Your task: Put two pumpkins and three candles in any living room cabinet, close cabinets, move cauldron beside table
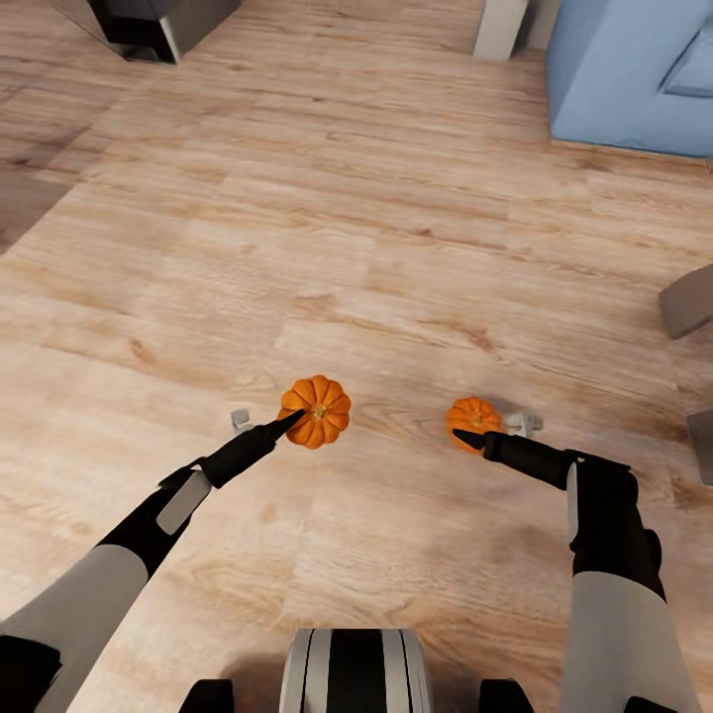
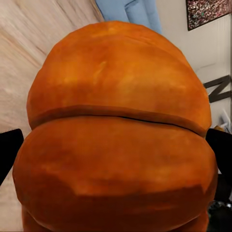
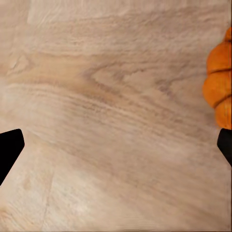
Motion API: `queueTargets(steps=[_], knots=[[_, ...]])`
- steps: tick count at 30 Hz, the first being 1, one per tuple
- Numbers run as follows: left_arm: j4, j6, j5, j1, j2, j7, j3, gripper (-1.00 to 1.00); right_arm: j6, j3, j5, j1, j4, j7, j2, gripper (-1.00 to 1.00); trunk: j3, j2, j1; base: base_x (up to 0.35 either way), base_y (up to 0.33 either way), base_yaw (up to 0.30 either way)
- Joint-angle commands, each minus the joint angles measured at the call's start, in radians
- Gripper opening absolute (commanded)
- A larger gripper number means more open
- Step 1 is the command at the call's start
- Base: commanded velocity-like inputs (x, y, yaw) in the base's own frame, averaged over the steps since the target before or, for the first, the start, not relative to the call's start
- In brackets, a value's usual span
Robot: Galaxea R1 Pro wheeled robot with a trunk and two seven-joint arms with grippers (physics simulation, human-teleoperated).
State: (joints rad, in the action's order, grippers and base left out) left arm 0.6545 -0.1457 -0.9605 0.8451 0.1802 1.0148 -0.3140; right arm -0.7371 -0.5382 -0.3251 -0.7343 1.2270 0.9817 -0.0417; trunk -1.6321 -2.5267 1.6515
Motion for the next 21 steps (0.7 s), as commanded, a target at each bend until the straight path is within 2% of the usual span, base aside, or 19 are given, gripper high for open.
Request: queueTargets(steps=[1, 19, 21], knots=[[0.001, -0.001, -0.001, 0.0, 0.0, 0.0, 0.0, -1.0, 0.0, 0.0, 0.0, 0.0, 0.0, 0.0, 0.0, 1.0, 0.001, 0.0, 0.0, 0.0, 0.0, -0.249], [0.0, -0.002, -0.002, -0.003, -0.002, 0.026, 0.001, -1.0, -0.001, 0.0, 0.003, 0.0, -0.001, 0.001, 0.002, 1.0, 0.018, 0.0, 0.0, 0.0, 0.0, -0.249], [-0.001, 0.001, -0.011, -0.004, -0.001, 0.026, 0.001, -1.0, -0.001, 0.0, 0.003, 0.0, -0.002, 0.001, 0.002, 1.0, 0.02, 0.0, 0.0, 0.0, 0.0, -0.249]])
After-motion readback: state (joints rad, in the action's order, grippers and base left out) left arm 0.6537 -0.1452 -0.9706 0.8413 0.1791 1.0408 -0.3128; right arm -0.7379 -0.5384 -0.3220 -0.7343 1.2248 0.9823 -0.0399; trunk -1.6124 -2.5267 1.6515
